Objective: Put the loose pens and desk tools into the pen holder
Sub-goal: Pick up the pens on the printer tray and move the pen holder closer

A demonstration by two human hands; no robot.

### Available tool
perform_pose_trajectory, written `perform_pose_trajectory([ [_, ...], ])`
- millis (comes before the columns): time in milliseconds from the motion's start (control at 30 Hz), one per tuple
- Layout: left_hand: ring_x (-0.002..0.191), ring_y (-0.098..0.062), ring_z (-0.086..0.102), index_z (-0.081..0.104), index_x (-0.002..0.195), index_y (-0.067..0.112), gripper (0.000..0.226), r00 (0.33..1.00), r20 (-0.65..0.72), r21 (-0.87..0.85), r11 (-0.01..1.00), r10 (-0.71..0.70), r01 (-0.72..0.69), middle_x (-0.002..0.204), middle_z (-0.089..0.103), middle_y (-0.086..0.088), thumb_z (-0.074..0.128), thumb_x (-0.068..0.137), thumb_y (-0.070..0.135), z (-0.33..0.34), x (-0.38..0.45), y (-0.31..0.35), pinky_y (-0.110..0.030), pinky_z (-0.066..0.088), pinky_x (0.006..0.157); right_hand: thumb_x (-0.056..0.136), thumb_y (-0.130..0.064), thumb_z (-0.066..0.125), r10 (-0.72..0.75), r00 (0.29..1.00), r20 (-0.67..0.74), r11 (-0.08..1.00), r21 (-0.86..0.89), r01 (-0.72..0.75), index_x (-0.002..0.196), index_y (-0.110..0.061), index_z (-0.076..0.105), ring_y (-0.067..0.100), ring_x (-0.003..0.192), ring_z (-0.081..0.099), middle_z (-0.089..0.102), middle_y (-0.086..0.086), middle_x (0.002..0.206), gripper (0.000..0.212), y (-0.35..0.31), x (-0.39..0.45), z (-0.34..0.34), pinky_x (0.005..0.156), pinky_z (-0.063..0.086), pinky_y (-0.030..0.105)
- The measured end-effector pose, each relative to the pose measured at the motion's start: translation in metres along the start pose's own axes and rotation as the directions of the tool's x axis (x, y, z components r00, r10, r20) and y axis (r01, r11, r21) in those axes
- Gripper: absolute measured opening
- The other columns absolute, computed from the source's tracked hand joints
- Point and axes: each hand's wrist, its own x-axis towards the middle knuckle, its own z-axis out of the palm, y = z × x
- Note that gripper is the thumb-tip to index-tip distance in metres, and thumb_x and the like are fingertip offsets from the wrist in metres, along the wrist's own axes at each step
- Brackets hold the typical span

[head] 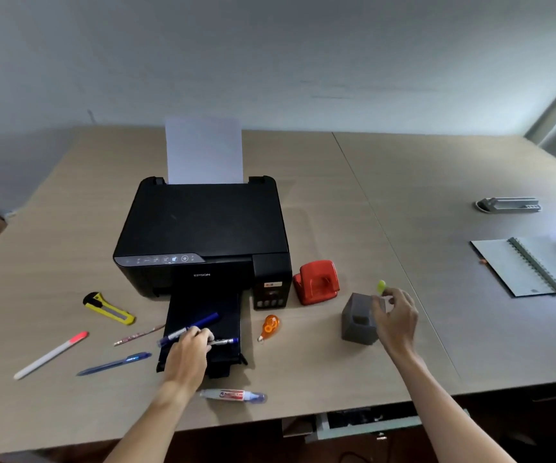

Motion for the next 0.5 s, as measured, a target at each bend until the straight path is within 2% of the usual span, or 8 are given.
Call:
perform_pose_trajectory([
  [67,0.068,-0.020,0.064,0.067,0.089,0.016,0.007,1.000,0.001,-0.010,1.000,-0.012,0.012,0.085,0.063,-0.001,0.066,0.085,0.011,-0.001,0.000,0.002,-0.028,0.045,0.052,0.080,-0.013,0.069,0.040,0.997,0.059,0.998,-0.043,-0.038,0.085,-0.007,0.067,0.031,0.103,0.054,0.063,0.010,0.104,0.008,0.011,0.004,0.007,0.090,0.044,0.040],
  [100,0.067,-0.020,0.064,0.067,0.089,0.016,0.007,1.000,-0.004,-0.017,1.000,-0.016,0.016,0.086,0.063,-0.002,0.066,0.085,0.011,-0.001,-0.001,0.003,-0.027,0.042,0.051,0.078,-0.011,0.071,0.064,0.995,0.081,0.997,-0.050,-0.060,0.082,-0.008,0.068,0.031,0.105,0.054,0.063,0.011,0.107,0.006,0.012,0.006,0.010,0.091,0.043,0.037],
  [200,0.068,-0.020,0.062,0.066,0.090,0.017,0.008,0.999,-0.020,-0.041,0.999,-0.025,0.024,0.085,0.062,-0.001,0.067,0.084,0.010,-0.002,-0.003,0.003,-0.027,0.045,0.052,0.073,-0.008,0.071,0.101,0.987,0.123,0.993,-0.077,-0.092,0.069,-0.014,0.063,0.033,0.091,0.057,0.065,0.012,0.089,0.010,0.017,0.008,0.017,0.077,0.037,0.029],
  [267,0.069,-0.018,0.062,0.065,0.090,0.019,0.010,0.999,-0.036,-0.055,0.998,-0.021,0.019,0.085,0.061,0.001,0.067,0.085,0.011,-0.003,-0.005,0.003,-0.029,0.050,0.054,0.073,-0.006,0.071,0.128,0.982,0.140,0.988,-0.102,-0.114,0.068,-0.008,0.067,0.033,0.084,0.057,0.064,0.014,0.082,0.007,0.019,0.008,0.018,0.072,0.033,0.027],
  [367,0.074,-0.015,0.060,0.062,0.093,0.020,0.011,0.996,-0.085,-0.116,0.993,-0.007,-0.003,0.087,0.061,0.002,0.064,0.087,0.011,-0.008,-0.004,0.009,-0.028,0.052,0.062,0.073,-0.007,0.073,0.145,0.979,0.145,0.986,-0.100,-0.131,0.071,-0.006,0.070,0.032,0.088,0.058,0.063,0.013,0.086,0.003,0.018,0.007,0.017,0.075,0.034,0.025],
  [433,0.080,-0.014,0.058,0.062,0.098,0.019,0.012,0.991,-0.133,-0.191,0.981,-0.004,-0.021,0.090,0.061,0.003,0.063,0.088,0.012,-0.012,-0.003,0.017,-0.029,0.052,0.070,0.071,-0.008,0.075,0.160,0.977,0.144,0.984,-0.101,-0.146,0.072,-0.008,0.068,0.032,0.091,0.059,0.063,0.012,0.088,0.007,0.014,0.006,0.015,0.076,0.035,0.026],
  [500,0.084,-0.011,0.056,0.060,0.100,0.019,0.013,0.982,-0.189,-0.285,0.958,-0.016,-0.040,0.092,0.060,0.005,0.060,0.089,0.012,-0.017,-0.002,0.031,-0.027,0.049,0.075,0.070,-0.008,0.075,0.166,0.979,0.118,0.981,-0.120,-0.152,0.081,-0.006,0.069,0.032,0.095,0.059,0.065,0.013,0.095,0.013,0.010,0.004,0.014,0.078,0.040,0.030],
])
